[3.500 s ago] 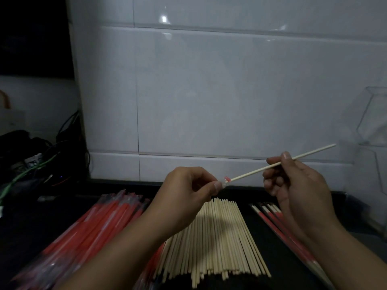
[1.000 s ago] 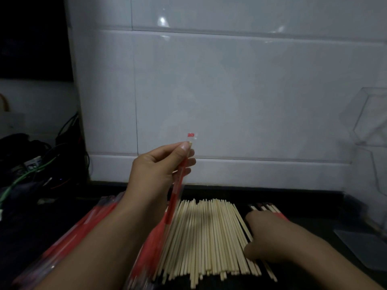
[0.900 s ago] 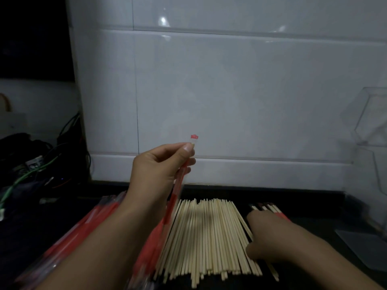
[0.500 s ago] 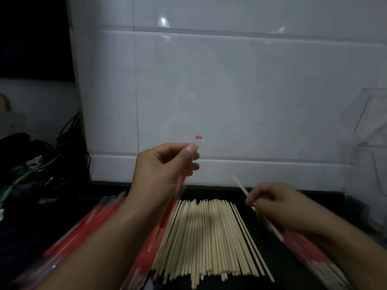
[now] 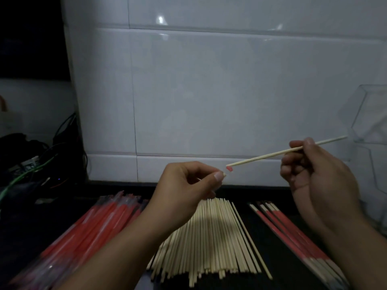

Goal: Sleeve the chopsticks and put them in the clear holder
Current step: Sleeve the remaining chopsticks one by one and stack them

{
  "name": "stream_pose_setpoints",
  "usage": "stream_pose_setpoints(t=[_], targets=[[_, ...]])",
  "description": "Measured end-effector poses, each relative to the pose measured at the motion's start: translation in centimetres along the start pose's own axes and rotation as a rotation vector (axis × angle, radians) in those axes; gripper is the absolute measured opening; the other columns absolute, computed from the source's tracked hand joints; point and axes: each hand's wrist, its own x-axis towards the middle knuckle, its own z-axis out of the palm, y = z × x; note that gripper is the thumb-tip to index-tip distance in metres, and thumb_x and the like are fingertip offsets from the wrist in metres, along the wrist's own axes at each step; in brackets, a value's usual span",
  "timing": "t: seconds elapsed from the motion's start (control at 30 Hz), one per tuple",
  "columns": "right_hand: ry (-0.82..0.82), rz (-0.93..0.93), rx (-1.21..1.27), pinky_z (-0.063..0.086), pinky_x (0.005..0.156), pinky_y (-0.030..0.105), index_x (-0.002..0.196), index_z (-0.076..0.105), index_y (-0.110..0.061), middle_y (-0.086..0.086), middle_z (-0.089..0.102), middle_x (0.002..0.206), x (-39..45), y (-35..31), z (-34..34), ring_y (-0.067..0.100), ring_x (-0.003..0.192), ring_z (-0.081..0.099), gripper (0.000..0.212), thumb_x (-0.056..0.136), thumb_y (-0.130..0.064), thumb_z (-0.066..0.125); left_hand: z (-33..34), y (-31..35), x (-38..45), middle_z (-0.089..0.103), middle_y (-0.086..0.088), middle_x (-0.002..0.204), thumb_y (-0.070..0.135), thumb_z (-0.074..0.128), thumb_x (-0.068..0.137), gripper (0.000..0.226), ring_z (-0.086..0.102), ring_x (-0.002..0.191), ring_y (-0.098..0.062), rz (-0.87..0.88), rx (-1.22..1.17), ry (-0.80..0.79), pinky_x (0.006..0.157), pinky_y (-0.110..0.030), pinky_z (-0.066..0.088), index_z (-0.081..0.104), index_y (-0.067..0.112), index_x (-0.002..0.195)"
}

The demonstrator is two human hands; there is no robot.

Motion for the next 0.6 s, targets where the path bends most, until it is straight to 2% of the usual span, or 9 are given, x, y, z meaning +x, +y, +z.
stream_pose_setpoints(t=[0.23,0.47,0.6], targets=[[0.04,-0.045,-0.025,0.045,0.047,0.017,0.086,0.06,-0.011,-0.003,0.058,0.054,0.21,-0.07,-0.48,0.006,0.052,0.055,0.028,0.104,-0.024,0.042,-0.04,-0.13,-0.02,0.074,-0.004,0.073,0.018,0.069,0.089,0.01,0.065,0.061,-0.005,0.027,0.037,-0.026,0.06,-0.014,0.052,0.077,0.013,0.088],[0.014,-0.074,-0.115,0.046,0.047,0.018,0.085,0.061,-0.012,-0.002,0.058,0.054,-0.04,0.14,-0.3,0.008,0.049,0.053,0.029,0.103,-0.025,0.043,-0.17,-0.28,0.07,0.074,-0.007,0.075,0.017,0.07,0.089,0.009,0.066,0.063,-0.008,0.036,0.053,-0.04,0.062,-0.016,0.054,0.078,0.013,0.088],[-0.019,-0.097,-0.157,0.044,0.047,0.019,0.084,0.062,-0.013,0.001,0.058,0.055,-0.21,0.19,-0.21,0.01,0.049,0.052,0.03,0.103,-0.025,0.043,-0.14,-0.46,0.07,0.075,-0.001,0.076,0.02,0.07,0.088,0.008,0.067,0.066,-0.008,0.028,0.077,-0.056,0.064,-0.017,0.055,0.078,0.018,0.087]])
